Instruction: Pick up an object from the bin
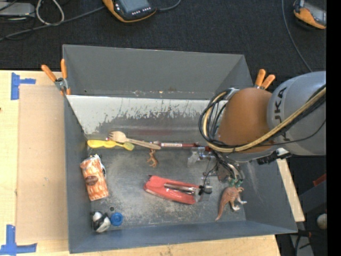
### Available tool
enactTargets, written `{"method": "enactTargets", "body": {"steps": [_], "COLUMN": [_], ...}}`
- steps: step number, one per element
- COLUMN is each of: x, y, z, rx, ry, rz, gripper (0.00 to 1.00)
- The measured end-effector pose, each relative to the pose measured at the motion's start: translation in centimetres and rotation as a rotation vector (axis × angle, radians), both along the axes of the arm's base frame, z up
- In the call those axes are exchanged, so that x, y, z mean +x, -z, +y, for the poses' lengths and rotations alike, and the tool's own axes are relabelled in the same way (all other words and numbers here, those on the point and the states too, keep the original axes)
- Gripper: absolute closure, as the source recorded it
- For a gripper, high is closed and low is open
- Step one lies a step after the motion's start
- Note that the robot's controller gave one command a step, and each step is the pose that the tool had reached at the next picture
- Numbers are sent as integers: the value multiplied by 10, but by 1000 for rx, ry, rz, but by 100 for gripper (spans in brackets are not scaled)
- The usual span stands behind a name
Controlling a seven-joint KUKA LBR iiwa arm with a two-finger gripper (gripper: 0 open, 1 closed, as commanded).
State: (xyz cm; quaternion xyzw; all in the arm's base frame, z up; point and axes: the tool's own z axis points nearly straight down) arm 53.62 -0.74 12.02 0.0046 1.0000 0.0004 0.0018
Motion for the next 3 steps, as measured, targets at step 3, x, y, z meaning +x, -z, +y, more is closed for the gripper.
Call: {"method": "enactTargets", "body": {"steps": [3], "x": [10], "y": [-15], "z": [3], "rx": [-1], "ry": [-44], "rz": [5], "gripper": [100]}}
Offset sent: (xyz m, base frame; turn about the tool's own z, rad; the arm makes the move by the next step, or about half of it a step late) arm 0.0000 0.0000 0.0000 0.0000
